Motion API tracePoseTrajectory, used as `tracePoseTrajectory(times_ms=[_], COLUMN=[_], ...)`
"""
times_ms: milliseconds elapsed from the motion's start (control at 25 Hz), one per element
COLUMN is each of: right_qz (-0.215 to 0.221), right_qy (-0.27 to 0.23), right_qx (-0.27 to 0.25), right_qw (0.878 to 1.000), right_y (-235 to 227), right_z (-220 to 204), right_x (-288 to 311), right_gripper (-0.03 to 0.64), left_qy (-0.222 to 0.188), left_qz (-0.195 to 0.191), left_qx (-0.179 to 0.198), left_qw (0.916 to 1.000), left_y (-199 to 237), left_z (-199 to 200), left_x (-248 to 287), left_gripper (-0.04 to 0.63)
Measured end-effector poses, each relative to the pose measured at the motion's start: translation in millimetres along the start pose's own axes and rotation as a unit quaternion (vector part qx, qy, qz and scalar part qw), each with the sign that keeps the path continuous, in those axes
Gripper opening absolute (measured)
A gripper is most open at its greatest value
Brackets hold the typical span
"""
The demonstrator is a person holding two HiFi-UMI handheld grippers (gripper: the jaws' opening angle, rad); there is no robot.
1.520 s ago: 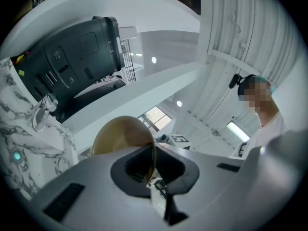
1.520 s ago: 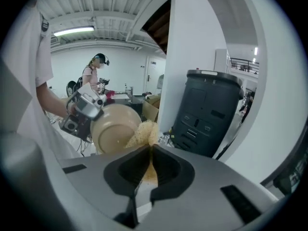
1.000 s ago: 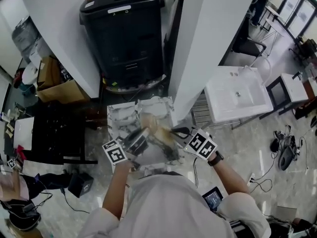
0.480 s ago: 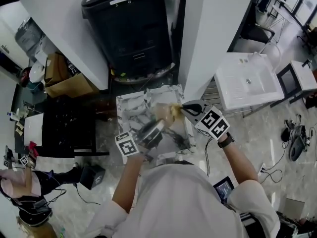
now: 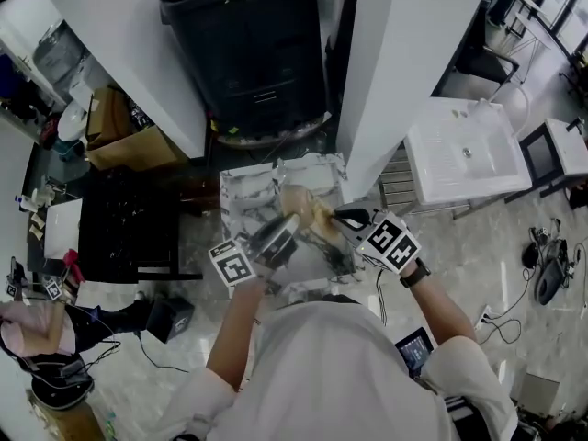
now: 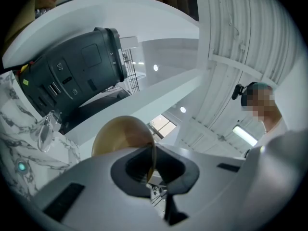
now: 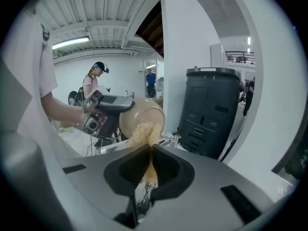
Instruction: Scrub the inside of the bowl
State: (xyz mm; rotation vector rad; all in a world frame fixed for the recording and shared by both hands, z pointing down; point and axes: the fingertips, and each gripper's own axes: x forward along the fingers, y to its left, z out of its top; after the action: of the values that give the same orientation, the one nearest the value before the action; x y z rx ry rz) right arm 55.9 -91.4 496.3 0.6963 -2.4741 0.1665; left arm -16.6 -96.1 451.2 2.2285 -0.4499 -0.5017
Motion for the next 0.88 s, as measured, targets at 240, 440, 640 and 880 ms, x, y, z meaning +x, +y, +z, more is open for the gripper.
tracePoseTrajectory(times_ms=[240, 440, 640, 880], right_qz=[-0.031, -0.078, -0.121, -0.189], right_qy=[-0.031, -0.063, -0.089, -0.129], right_qx=[-0.008, 0.006, 0.062, 0.105], right_qw=[0.999, 0.995, 0.987, 0.968], right_y=[-5.0, -29.1, -57.6, -86.5], right_z=[27.3, 45.7, 39.8, 41.8], right_x=[-10.2, -10.8, -3.5, -0.7], right_gripper=[0.026, 0.026, 0.026, 0.026], left_qy=[0.004, -0.004, -0.015, -0.030], left_qz=[0.013, -0.016, -0.018, 0.026], left_qx=[0.008, 0.007, 0.010, 0.043], left_qw=[0.9999, 0.9998, 0.9997, 0.9983], left_y=[6.9, -7.9, -14.7, -3.3], left_z=[-2.7, 2.2, 6.4, 19.0], left_x=[-4.0, 1.0, 2.2, 3.3], left_gripper=[0.018, 0.018, 0.018, 0.018])
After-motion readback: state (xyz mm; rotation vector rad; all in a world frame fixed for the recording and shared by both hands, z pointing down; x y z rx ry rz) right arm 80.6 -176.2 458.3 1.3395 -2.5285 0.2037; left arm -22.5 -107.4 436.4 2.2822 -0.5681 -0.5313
